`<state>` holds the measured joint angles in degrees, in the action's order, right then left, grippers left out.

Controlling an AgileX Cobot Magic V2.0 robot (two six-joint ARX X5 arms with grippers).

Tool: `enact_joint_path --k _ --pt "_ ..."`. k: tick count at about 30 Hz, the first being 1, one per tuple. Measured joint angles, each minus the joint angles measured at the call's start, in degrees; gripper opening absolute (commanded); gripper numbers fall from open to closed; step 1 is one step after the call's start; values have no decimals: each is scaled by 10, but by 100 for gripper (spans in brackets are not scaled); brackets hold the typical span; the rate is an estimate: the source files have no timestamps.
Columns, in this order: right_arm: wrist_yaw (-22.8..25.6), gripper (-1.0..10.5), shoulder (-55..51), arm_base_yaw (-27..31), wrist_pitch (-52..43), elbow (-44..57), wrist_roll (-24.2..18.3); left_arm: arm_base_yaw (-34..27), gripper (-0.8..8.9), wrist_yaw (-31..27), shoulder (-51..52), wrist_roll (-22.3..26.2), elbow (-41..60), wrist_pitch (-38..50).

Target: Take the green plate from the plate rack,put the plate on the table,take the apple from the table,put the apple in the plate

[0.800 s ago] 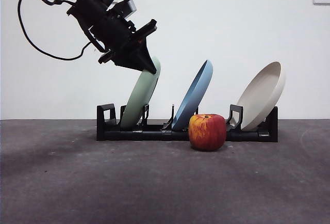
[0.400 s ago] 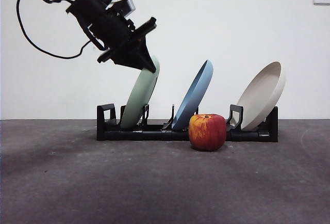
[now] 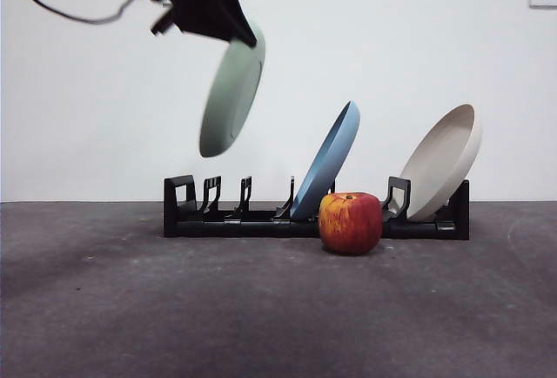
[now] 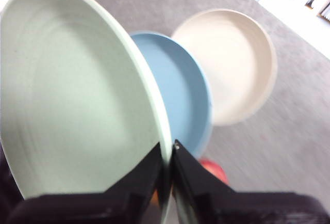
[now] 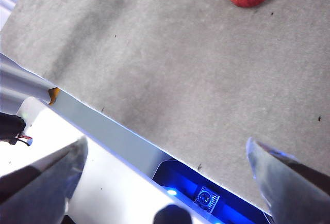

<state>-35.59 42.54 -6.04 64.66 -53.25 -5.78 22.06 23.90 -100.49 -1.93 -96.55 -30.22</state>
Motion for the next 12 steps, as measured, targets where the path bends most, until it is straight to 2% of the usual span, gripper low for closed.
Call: enact_joint_path --k 4,12 --pt "0 629 0 0 0 0 0 28 -8 -35 37 28 0 -81" --pt "0 629 0 0 0 0 0 141 -8 -223 94 101 0 -245"
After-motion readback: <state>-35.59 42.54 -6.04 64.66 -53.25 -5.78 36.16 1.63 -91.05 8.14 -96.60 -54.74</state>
